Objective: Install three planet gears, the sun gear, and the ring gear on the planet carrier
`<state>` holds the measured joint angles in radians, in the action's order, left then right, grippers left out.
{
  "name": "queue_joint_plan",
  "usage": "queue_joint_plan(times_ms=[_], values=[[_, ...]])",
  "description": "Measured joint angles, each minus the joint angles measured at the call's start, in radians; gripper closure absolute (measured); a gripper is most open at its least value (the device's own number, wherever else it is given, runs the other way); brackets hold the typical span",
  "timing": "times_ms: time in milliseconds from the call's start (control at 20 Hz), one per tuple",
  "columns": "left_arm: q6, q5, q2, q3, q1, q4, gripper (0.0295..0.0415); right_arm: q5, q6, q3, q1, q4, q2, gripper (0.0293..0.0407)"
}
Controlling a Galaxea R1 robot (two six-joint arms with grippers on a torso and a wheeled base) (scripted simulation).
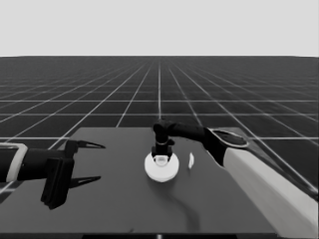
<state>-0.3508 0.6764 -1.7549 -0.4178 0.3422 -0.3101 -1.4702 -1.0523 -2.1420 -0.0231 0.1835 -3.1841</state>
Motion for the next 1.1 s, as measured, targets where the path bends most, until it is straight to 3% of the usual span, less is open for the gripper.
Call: queue_joint_plan(times_ms=[1100], values=[[0.000, 0.000, 0.000, 0.000, 0.000, 0.000, 0.0326, 0.012, -0.123, -0.024, -0.025, 0.012, -0.009, 0.0351]])
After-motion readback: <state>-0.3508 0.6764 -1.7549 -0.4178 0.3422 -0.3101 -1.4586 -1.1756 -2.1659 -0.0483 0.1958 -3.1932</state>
